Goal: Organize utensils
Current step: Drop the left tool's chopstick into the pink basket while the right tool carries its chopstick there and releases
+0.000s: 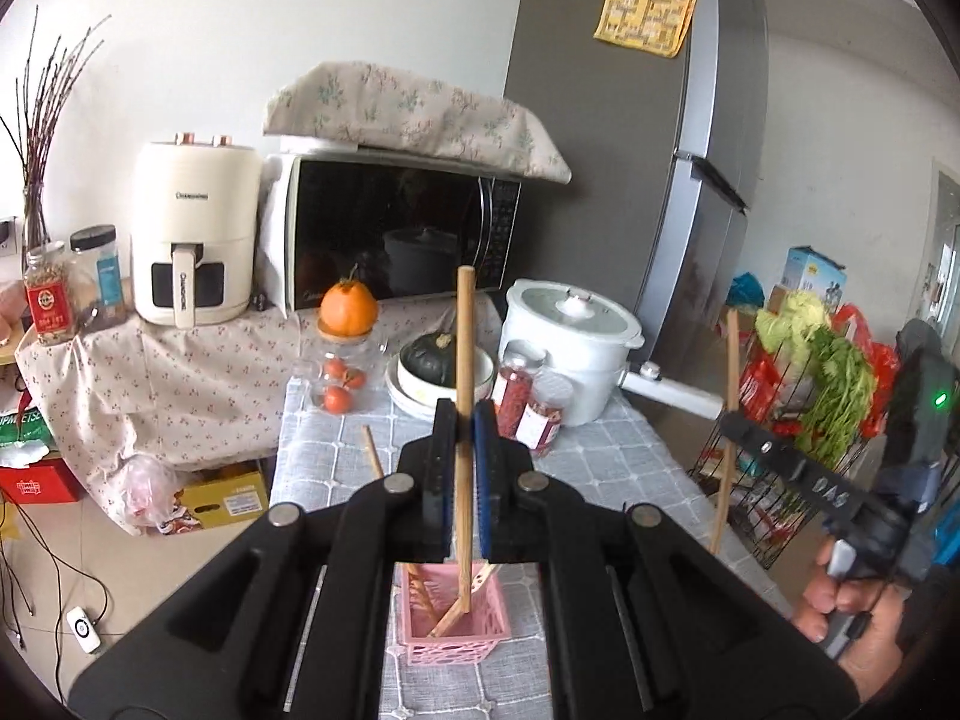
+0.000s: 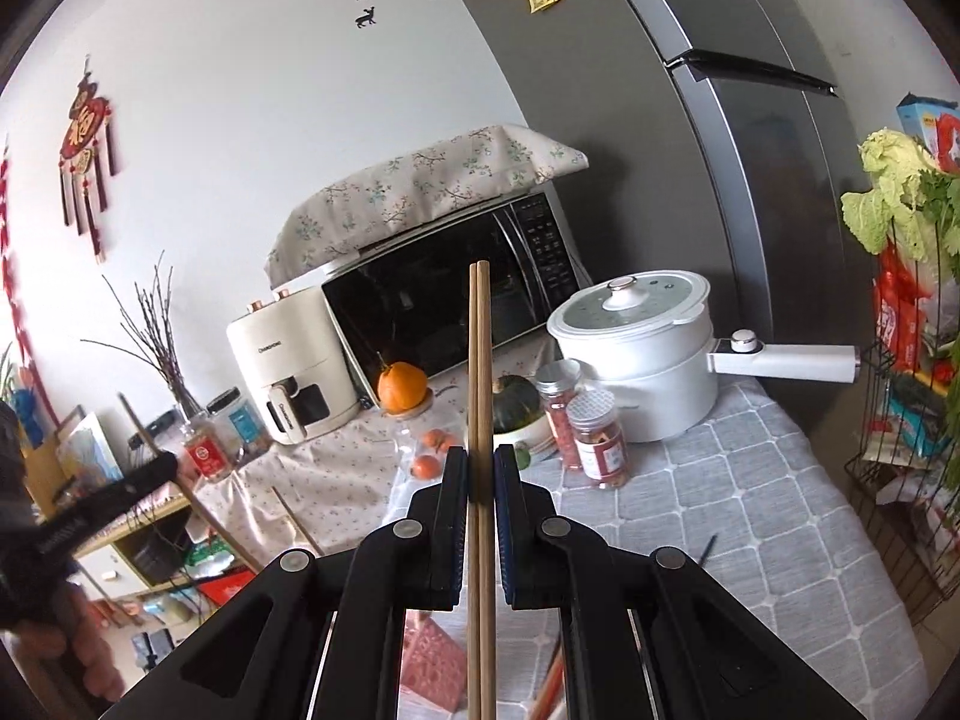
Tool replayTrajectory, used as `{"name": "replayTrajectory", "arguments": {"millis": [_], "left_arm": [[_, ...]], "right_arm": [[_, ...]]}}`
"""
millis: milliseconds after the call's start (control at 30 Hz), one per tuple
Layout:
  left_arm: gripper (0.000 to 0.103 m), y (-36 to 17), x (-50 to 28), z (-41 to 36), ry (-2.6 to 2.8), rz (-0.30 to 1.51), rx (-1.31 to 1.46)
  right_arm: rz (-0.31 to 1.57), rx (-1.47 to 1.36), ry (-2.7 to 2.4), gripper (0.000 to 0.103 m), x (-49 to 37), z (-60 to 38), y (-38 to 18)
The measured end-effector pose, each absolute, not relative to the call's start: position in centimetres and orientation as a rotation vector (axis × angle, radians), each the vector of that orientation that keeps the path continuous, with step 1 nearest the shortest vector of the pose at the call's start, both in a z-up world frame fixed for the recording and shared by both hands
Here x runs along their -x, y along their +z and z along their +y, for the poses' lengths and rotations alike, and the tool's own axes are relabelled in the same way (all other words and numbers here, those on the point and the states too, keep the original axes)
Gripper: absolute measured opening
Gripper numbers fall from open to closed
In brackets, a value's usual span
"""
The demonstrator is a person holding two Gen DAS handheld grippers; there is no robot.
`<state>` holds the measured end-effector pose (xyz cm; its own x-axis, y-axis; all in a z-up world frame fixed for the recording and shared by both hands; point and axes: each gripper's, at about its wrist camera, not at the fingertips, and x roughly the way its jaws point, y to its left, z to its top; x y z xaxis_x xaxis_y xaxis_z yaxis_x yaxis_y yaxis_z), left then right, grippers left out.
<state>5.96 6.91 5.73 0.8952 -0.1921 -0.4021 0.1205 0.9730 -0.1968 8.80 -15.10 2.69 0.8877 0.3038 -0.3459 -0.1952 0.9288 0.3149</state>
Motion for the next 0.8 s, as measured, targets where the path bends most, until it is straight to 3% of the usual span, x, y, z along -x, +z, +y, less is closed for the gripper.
{"name": "replayTrajectory", "arguments": {"millis": [433, 633, 800], "left_arm": [[0.008, 0.2, -9.9, 8.0, -0.174, 0.659, 0.164], [0.028, 0.7, -9.2, 9.2, -0.165, 0.658, 0.225], [0.030, 1.3, -8.9, 10.9, -0.118, 0.660, 0.276]], "right_arm": [[0.300, -0.301, 0.275, 0.009, -11.2, -8.3, 1.6], [0.251, -0.246, 0.240, 0.009, -12.3, -5.1, 0.1], [0.192, -0.173, 0.213, 0.009, -12.3, -2.9, -1.0]]}}
